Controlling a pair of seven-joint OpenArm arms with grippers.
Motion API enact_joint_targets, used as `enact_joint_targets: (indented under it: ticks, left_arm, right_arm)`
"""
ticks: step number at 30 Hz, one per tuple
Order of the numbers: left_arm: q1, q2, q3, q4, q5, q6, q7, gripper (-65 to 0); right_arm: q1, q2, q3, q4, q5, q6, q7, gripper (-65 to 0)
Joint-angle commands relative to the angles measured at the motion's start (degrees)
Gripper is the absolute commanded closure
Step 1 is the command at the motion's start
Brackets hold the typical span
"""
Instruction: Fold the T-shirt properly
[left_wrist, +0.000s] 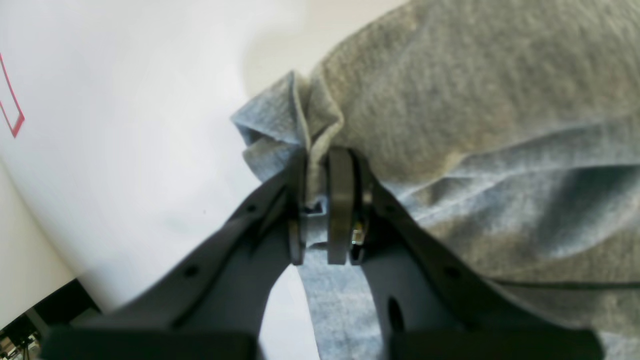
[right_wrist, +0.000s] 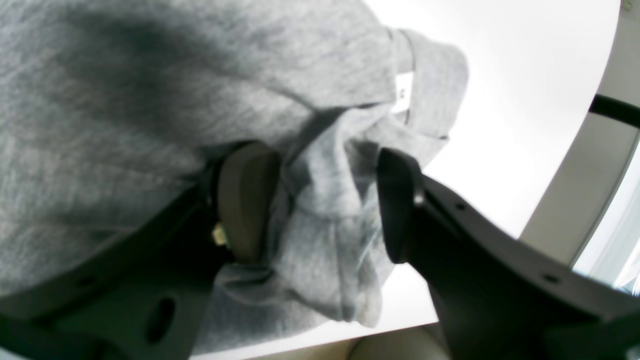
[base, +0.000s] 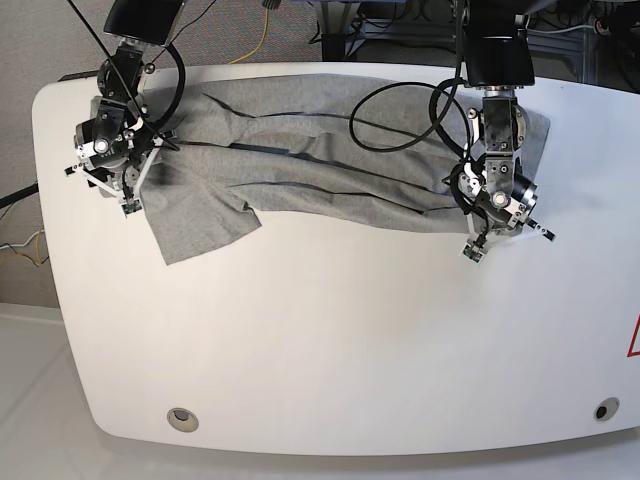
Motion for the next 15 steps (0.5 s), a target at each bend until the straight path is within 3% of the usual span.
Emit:
enact_joint_targets:
  ticks: [1,15]
  left_arm:
    - [-1.3,0.0,0.0,1.2,0.6,-0.1,-0.3,-4.3]
    - [-4.2,-0.4,1.5,7.6,0.8,-3.5,7.3,-4.2]
  right_arm:
    - [-0.3,-0.1,-0.2,-0.7,0.9,0.7,-0.6,-34.6]
    - [-0.3,-0.2,-0.2,-0.7,0.9,0.7,-0.6,-34.8]
